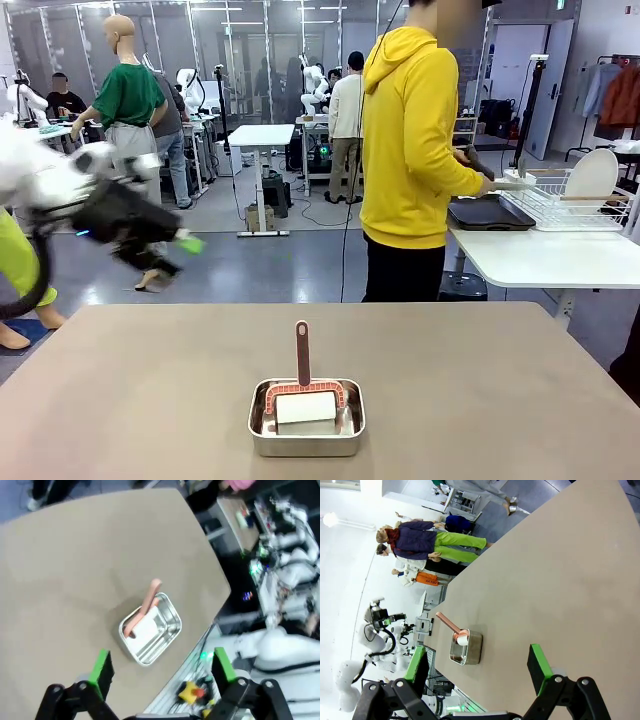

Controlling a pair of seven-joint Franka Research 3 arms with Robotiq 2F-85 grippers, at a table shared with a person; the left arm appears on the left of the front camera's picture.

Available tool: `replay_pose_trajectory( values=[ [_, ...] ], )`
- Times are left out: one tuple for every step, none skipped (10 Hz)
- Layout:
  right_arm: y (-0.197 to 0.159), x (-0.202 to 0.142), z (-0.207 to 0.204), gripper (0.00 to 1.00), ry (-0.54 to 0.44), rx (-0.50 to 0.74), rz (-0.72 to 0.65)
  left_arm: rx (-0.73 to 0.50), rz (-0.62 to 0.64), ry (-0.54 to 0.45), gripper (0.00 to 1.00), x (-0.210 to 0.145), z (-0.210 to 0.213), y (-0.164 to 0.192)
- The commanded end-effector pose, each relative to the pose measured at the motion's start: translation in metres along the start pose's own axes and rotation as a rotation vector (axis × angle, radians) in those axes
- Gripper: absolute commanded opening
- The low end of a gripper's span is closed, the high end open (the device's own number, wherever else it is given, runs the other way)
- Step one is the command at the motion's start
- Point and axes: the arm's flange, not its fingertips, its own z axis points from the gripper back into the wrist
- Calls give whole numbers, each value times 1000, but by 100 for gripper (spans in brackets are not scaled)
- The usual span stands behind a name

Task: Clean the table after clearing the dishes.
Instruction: Place the Lint Roller back on top of the Airtight Container.

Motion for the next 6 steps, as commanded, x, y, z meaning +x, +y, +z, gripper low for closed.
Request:
replay_pose_trajectory(
  values=[
    [5,-1,0,100,2,5,-17,-18,192,-226,100,-43,58,35],
    [5,-1,0,100,2,5,-17,-50,260,-304,100,-61,84,58],
    [5,-1,0,100,2,5,-17,-93,341,-399,100,-80,104,85],
    [5,-1,0,100,2,5,-17,-68,436,-455,100,-105,122,108],
    [5,-1,0,100,2,5,-17,-65,470,-519,100,-125,132,122],
    [5,-1,0,100,2,5,-17,-52,494,-551,100,-143,139,130]
  ],
)
